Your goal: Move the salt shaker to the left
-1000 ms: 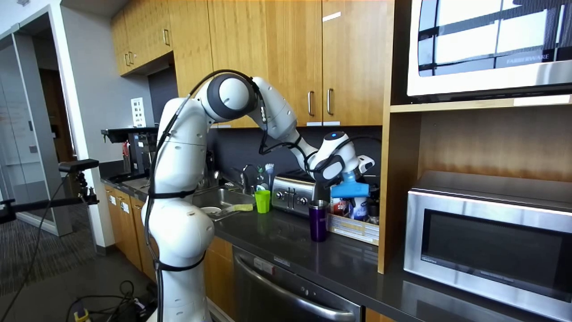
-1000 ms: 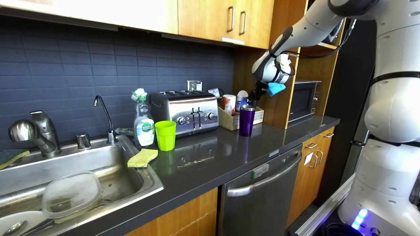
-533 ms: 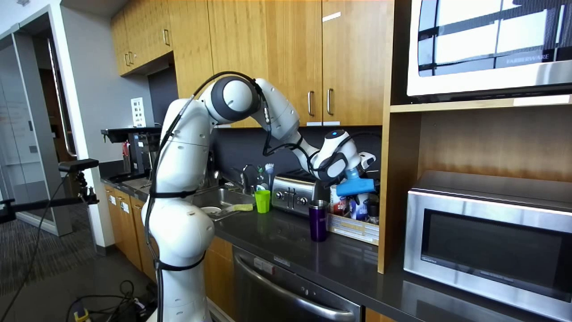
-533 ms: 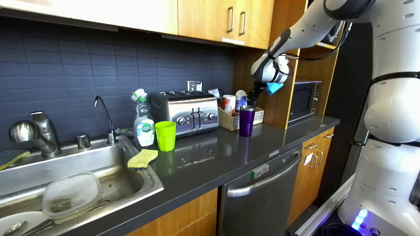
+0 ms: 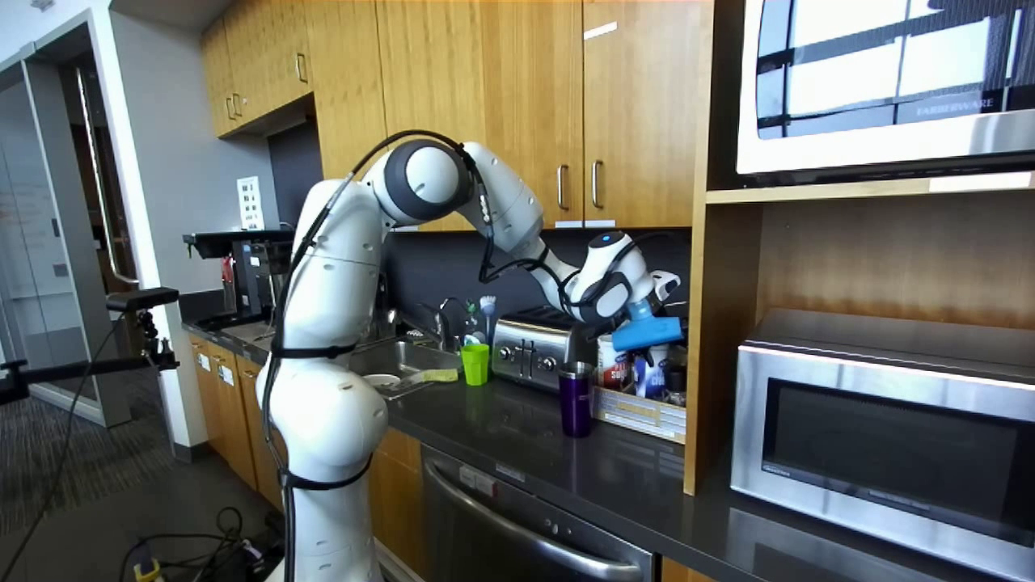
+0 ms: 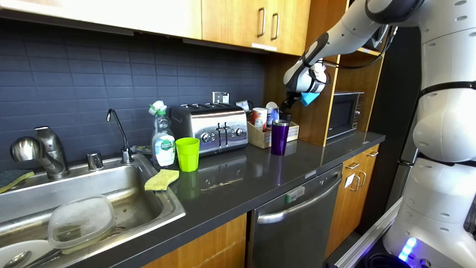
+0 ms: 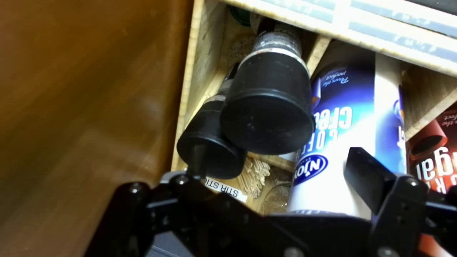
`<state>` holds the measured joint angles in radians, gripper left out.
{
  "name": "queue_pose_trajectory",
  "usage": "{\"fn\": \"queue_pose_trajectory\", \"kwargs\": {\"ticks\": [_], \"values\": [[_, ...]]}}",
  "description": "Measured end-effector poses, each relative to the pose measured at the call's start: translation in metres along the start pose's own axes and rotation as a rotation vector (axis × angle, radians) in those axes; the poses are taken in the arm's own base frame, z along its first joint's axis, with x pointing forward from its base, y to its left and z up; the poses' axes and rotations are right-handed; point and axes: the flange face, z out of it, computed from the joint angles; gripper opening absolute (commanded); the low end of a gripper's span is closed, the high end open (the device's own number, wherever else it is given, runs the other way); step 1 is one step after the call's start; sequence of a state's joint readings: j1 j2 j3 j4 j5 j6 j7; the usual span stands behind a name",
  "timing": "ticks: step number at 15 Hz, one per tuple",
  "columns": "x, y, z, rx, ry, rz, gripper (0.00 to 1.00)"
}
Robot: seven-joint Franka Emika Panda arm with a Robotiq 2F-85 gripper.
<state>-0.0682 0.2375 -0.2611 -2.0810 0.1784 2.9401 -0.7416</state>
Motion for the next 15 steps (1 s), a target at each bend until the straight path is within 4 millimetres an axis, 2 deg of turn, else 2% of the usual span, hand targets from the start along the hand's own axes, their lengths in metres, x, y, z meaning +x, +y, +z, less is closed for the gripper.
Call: {"fn": "queue_pose_trajectory", "kwargs": {"ticks": [15], "values": [[-0.002, 0.001, 0.016, 0.024, -0.081, 0.006, 1.00]]}}
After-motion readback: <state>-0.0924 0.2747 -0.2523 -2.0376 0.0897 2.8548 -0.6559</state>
